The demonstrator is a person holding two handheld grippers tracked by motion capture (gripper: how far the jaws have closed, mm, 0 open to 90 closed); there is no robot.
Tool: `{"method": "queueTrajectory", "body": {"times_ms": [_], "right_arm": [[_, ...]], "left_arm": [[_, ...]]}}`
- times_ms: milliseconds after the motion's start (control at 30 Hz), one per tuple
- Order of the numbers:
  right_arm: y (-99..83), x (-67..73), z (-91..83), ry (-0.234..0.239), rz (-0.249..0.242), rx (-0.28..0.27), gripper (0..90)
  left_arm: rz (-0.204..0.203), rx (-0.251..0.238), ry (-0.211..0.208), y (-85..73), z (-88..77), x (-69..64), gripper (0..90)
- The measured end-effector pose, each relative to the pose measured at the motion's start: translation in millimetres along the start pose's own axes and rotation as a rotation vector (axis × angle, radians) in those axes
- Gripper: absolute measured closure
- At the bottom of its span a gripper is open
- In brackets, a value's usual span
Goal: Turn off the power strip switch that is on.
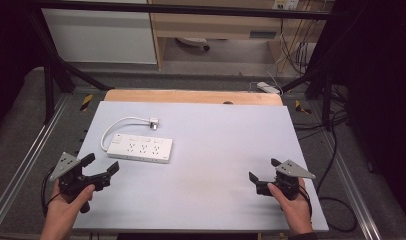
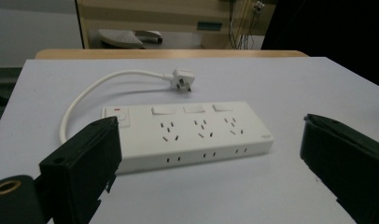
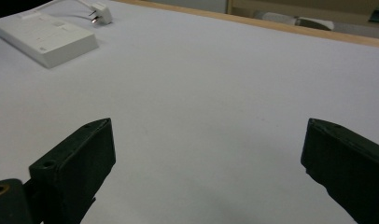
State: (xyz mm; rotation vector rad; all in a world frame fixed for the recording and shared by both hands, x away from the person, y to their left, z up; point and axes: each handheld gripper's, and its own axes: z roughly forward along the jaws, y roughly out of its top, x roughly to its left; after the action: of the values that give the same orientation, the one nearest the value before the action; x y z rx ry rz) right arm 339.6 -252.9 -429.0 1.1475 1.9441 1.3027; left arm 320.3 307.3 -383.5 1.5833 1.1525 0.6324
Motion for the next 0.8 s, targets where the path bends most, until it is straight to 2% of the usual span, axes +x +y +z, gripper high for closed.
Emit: {"method": "queueTrajectory", "body": {"times_ms": [67,333,433,533,633,800], "right_arm": [[0.9,0.2,-0.4,-0.003,0.011,-0.011,4.4],[-0.7,-0.4,1.3,0.009,0.018,0.006,4.6],[-0.5,1.1,0.9,0.009,0.011,0.010,6.6],[0.1,1.8,-0.1,0.009,0.008,0.009,5.9],[0.1,1.9,0.8,0.015,0.013,0.008,5.2],[-1.1,0.7,2.2,0.020,0.020,0.014,5.7]], "left_arm": [[0.008,-0.010,-0.006,5.1,1.4,-2.1,5.0],[0.028,-0.039,-0.041,29.6,5.8,-11.2,5.0],[0.031,-0.023,-0.047,39.3,5.0,-13.2,5.3],[0.059,-0.014,-0.040,49.4,0.4,-17.7,5.2],[0.065,-0.019,-0.055,54.9,-1.3,-19.2,5.1],[0.059,-0.034,-0.052,60.1,0.9,-17.8,5.2]]}}
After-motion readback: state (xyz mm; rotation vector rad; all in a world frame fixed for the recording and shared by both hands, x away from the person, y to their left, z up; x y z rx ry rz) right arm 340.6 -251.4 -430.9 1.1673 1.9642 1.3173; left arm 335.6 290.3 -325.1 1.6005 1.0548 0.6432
